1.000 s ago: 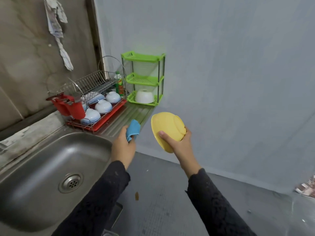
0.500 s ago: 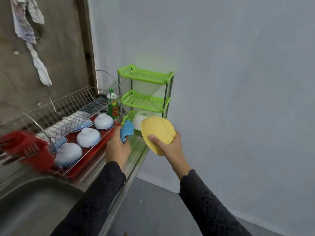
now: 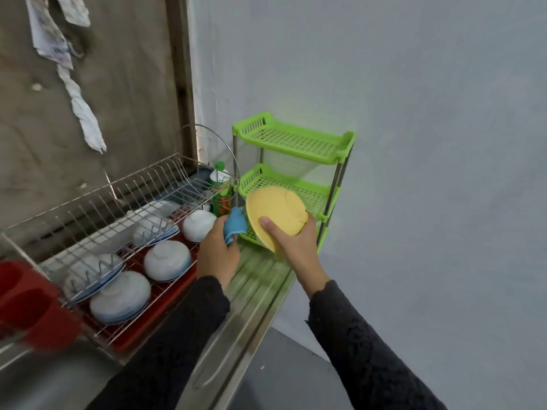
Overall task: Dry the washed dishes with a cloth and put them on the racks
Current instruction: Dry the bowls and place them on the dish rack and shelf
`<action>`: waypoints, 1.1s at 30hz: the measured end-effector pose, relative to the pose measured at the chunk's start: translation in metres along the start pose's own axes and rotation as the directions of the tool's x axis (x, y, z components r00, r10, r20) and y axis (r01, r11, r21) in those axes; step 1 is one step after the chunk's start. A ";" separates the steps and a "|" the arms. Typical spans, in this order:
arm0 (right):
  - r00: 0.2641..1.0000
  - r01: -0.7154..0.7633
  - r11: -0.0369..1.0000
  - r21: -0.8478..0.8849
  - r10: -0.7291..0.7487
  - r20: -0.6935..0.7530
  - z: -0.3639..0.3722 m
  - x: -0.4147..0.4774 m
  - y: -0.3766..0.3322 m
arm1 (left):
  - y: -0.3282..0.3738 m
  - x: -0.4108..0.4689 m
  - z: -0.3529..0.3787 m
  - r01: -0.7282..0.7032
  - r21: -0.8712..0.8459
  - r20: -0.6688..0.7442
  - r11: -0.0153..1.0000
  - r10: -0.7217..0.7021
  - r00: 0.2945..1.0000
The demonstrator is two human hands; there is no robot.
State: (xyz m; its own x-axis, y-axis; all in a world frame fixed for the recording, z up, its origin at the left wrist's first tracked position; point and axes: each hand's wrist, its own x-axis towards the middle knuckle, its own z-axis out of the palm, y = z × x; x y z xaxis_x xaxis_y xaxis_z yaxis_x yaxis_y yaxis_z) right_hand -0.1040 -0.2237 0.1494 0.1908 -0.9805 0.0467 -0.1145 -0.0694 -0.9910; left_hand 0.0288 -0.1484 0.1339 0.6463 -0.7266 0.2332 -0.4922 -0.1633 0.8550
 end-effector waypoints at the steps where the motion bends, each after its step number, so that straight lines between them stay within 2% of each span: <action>1: 1.000 0.020 1.000 -0.011 -0.020 -0.003 0.001 0.011 -0.001 | -0.001 0.005 0.002 -0.007 -0.003 -0.004 1.000 0.007 1.000; 7: 0.999 0.015 0.997 -0.073 -0.017 -0.035 0.013 0.082 -0.019 | -0.003 0.038 0.018 0.054 -0.021 -0.031 0.998 -0.055 0.998; 13: 1.000 0.008 0.963 -0.270 -0.003 0.019 0.013 0.146 -0.017 | -0.005 0.071 0.037 0.070 0.045 -0.067 0.996 -0.067 0.995; 17: 0.999 0.021 0.937 -0.349 -0.005 0.047 0.011 0.163 -0.009 | -0.003 0.084 0.050 0.079 0.100 -0.118 0.992 -0.067 0.991; 22: 0.997 0.037 0.905 -0.424 -0.003 0.082 0.006 0.182 -0.002 | -0.002 0.090 0.066 0.085 0.067 -0.150 0.994 -0.074 0.986; 28: 0.989 0.098 0.861 -0.499 -0.030 0.141 0.000 0.187 0.007 | 0.005 0.084 0.081 0.055 0.098 -0.242 0.994 -0.030 0.970; 31: 0.983 0.173 0.795 -0.581 -0.108 0.146 0.005 0.182 0.011 | 0.001 0.080 0.081 0.085 0.102 -0.294 0.991 -0.051 0.954; 33: 0.963 0.267 0.768 -0.582 -0.183 0.200 0.012 0.175 0.014 | -0.004 0.075 0.078 0.097 0.110 -0.310 0.989 -0.058 0.949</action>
State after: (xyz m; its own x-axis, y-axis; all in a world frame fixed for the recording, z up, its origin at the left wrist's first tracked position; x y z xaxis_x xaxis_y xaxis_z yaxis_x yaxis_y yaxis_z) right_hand -0.0606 -0.3941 0.1417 0.3992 -0.8944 0.2017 -0.6043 -0.4221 -0.6758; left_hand 0.0334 -0.2541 0.1120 0.8227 -0.4734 0.3148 -0.4885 -0.3055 0.8173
